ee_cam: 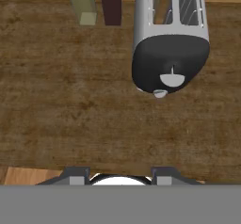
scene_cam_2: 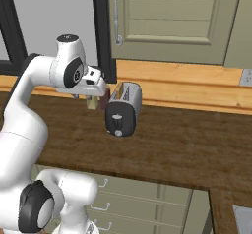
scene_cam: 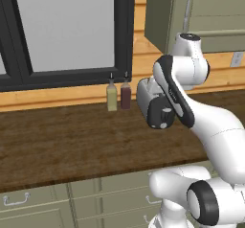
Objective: Start the toaster. Once the lever pops up, take the bread to the plate on the dining counter.
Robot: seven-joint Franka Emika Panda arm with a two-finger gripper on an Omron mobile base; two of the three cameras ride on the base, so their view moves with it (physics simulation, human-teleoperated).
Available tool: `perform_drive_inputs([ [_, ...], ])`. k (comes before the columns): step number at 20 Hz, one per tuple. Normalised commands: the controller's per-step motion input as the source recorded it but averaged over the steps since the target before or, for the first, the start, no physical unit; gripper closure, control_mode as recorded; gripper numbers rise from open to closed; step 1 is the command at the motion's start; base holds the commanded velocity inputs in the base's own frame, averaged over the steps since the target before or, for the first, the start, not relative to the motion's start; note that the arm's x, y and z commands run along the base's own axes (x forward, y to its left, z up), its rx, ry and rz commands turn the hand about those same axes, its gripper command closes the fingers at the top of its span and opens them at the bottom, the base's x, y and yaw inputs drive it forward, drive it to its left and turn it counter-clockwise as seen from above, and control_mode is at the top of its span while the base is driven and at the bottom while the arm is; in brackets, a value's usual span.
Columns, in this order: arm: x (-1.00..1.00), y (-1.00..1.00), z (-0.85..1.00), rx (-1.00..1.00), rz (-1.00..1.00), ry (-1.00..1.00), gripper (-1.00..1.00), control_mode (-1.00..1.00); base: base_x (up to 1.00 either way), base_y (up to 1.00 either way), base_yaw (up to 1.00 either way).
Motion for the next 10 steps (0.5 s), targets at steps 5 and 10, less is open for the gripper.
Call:
perform_drive_inputs([
  [5,-0.4,-0.17,-0.12,0.0,0.0,-0.04,-1.0,-1.0,0.0,0.0,0.0],
  [10,-0.53,-0.55,-0.34,0.0,0.0,-0.09,-1.0,-1.0,0.0,0.0,0.0],
])
